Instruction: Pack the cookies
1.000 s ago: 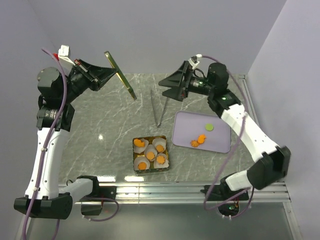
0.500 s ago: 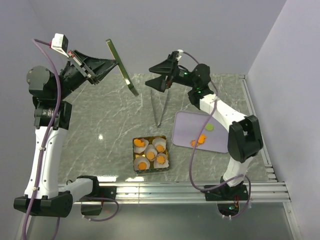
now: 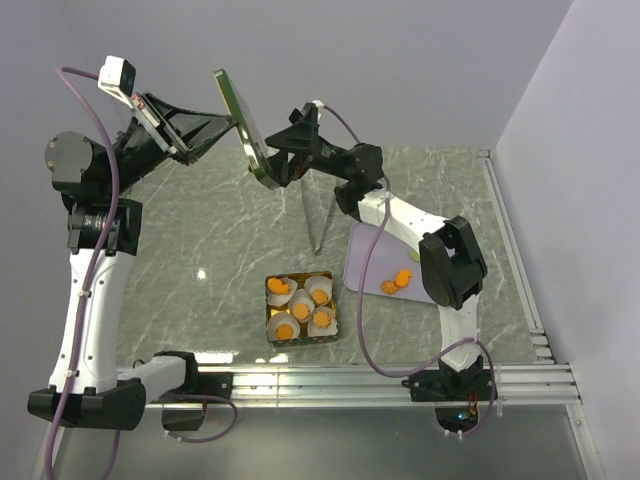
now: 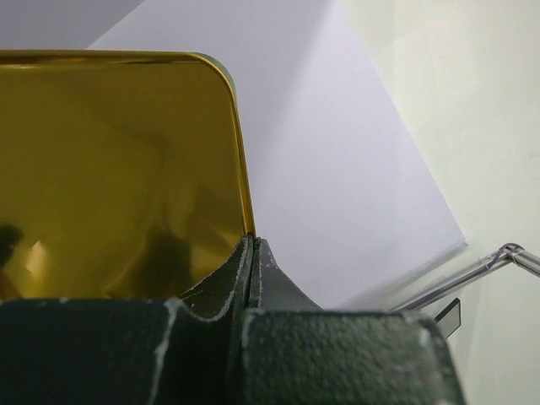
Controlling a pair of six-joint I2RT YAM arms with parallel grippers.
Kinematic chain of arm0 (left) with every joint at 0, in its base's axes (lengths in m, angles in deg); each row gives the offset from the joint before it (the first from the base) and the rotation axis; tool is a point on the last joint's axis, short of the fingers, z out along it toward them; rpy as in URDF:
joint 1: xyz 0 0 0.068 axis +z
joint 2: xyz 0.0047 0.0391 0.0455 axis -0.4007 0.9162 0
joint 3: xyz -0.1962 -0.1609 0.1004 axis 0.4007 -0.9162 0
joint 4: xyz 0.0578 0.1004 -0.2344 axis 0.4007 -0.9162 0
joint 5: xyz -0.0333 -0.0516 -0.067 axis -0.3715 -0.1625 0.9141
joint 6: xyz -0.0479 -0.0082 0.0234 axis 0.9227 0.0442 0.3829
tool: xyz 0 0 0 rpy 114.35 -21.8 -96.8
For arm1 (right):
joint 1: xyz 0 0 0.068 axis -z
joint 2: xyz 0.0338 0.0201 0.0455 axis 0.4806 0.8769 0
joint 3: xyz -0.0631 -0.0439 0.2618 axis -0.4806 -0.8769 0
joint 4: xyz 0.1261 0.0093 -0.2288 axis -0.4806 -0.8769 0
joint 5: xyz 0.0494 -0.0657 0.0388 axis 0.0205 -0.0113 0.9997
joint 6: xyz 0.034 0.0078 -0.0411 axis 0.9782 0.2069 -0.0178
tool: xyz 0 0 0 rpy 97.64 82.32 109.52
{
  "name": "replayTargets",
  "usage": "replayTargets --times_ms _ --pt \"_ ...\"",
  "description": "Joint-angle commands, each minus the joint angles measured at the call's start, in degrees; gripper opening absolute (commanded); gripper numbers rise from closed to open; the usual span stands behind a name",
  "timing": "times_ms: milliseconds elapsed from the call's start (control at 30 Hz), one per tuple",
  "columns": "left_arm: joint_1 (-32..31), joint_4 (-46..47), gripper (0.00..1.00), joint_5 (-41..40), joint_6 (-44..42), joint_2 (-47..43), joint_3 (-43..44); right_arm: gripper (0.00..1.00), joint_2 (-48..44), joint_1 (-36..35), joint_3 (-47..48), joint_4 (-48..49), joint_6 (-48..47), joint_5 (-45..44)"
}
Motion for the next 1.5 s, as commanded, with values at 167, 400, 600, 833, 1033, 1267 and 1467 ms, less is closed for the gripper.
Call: replayTargets --times_ms 167,400,600,833,1033,1267,1467 --pt "0.13 5.14 0.0 0.95 0.06 -0.92 -0.14 0.98 1.91 -1.32 4.92 20.08 15.66 -6.91" --pt "0.13 6.03 0.0 0.86 0.15 -0.66 -1.11 0.77 1.48 -1.32 3.52 25.54 19.0 -9.9" --pt "0.13 4.71 0.0 0.59 -1.35 -0.92 -2.43 0.42 -1.68 -1.4 0.35 24.4 17.6 -8.84" --pt "0.21 -0.82 0.05 -0.19 -5.65 -2.76 -5.76 0.24 -4.94 -0.44 -3.95 26.51 19.44 -11.39" --pt "0.21 -10.03 0.26 -2.83 -12.32 -6.36 -12.08 0.0 -9.77 1.14 -6.94 22.92 17.96 -9.38" --pt "0.3 -14.97 0.36 -3.97 -19.09 -8.48 -18.33 0.0 -19.52 3.16 -15.72 10.18 8.05 -2.45" --pt "0.3 -18.85 0.45 -5.21 -23.41 -10.15 -24.03 0.0 -30.77 4.66 -25.57 -9.85 -7.6 0.3"
